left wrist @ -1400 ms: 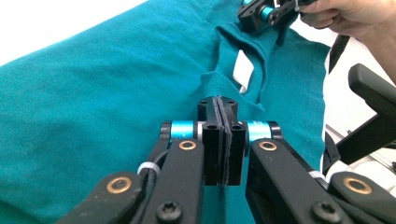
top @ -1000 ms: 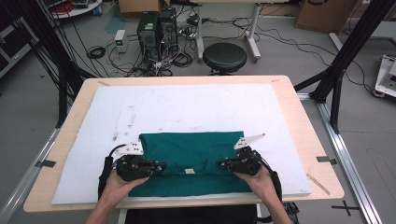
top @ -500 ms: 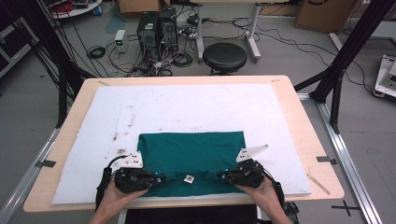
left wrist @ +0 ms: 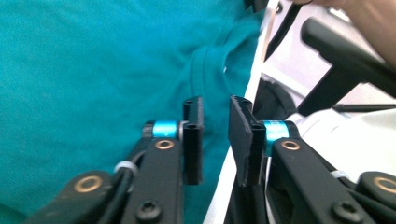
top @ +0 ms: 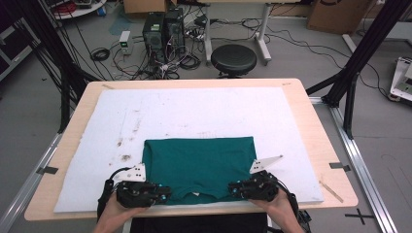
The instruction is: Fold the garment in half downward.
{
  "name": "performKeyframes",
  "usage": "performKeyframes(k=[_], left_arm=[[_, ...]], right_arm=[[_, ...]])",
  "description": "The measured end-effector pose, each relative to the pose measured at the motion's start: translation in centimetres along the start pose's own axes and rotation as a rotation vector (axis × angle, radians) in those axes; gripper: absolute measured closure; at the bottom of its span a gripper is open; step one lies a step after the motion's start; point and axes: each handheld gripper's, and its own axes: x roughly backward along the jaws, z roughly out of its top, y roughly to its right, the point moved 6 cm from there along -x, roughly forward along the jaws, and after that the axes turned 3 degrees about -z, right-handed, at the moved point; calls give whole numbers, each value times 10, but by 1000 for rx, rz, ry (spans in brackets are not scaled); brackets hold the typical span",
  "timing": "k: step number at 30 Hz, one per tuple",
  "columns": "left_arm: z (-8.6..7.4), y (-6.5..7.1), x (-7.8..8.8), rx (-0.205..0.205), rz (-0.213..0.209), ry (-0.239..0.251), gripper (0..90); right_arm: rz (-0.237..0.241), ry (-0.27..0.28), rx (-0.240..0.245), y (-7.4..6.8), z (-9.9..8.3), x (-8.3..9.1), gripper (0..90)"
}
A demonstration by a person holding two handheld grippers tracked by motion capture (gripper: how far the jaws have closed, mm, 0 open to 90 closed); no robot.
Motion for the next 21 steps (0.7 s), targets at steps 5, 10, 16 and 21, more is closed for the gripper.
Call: performKeyframes(k=[5,10,16,21], left_arm=[[7,-7,-5,-36,108,28,749],[0,-10,-17,-52,140,-36,757],[-12,-8,-25,-62,144,-124,759],[-5,-11,-16,-52,134,-80,659]], right_arm=[[-40,21,25,-3,15,-7,728],[-62,-19,56,-7,17,-29,699],[-53,-81,94,-14,11,-39,665],[-70,-71,88,-10,14,-35,524]])
